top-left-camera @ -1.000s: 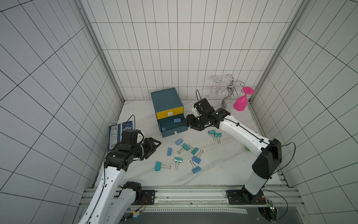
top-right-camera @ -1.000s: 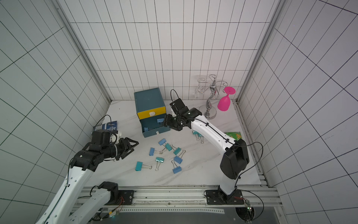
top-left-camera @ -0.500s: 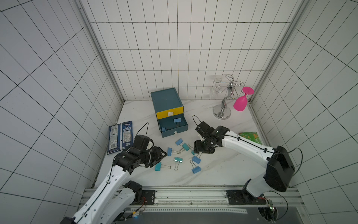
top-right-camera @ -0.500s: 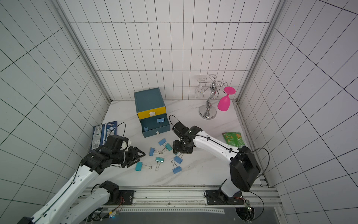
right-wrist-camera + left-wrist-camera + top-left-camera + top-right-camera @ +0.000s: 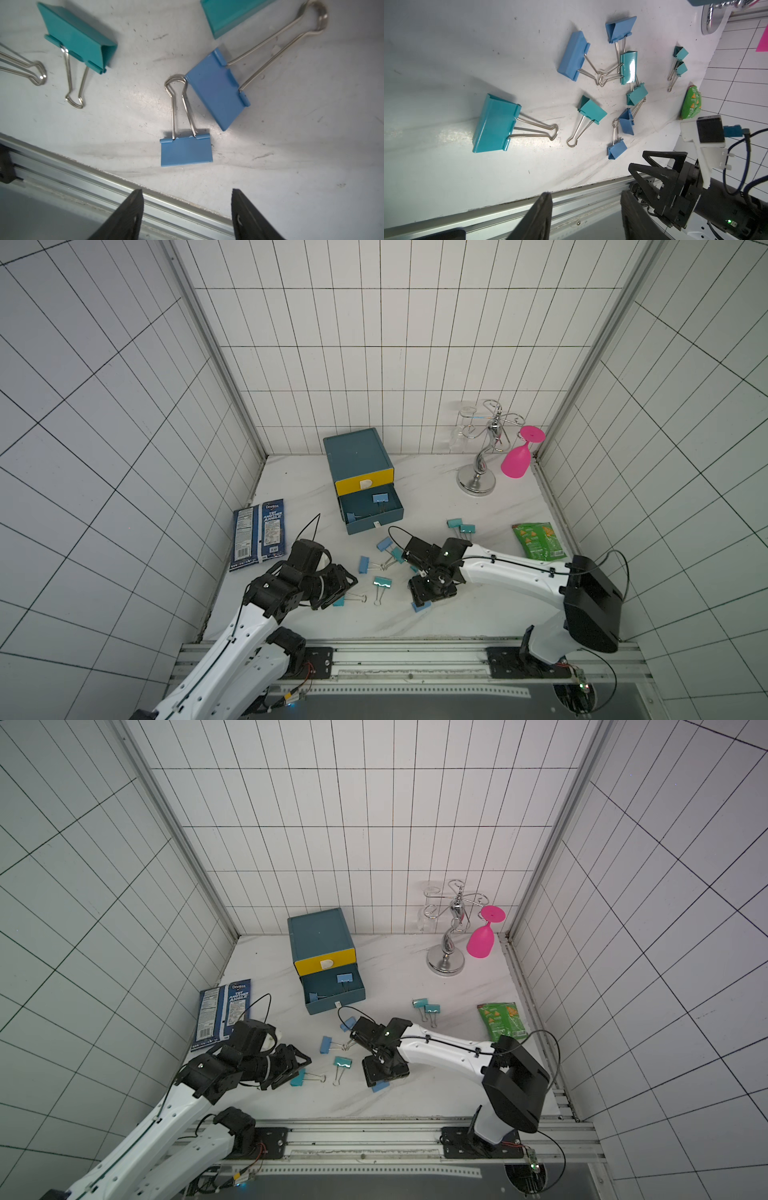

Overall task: Put the binder clips in the drawer according to color
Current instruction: Pick up the binder clip at the center of the board.

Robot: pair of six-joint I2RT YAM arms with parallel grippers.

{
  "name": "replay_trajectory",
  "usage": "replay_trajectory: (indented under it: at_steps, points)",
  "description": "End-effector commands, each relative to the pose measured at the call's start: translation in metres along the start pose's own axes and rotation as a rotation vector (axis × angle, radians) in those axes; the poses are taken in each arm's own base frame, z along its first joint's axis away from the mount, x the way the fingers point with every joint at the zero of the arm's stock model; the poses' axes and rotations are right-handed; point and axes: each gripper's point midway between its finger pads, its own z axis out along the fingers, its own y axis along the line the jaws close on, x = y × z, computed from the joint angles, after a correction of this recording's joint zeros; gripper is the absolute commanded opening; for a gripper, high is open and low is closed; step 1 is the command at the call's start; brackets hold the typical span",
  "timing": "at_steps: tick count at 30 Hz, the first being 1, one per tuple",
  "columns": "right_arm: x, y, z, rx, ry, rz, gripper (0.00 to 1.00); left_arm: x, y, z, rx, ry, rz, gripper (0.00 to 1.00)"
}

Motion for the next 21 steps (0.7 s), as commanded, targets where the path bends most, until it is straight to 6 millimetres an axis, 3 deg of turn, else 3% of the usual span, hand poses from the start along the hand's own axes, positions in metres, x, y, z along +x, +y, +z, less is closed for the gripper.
replay_trajectory:
  at_steps: [1,12,21]
  points:
    - [-0.001,-0.002,0.006,0.087,0.004,-0.04,0.7,0.0,0.002,-0.003,0.011,-0.027,-0.004,0.57]
    - [-0.007,-0.002,0.029,0.156,0.036,-0.071,0.72,0.004,0.005,-0.012,0.01,-0.044,-0.009,0.57]
    - [-0.004,-0.001,0.043,0.156,0.075,-0.07,0.68,0.003,0.003,-0.015,0.015,-0.052,-0.006,0.57]
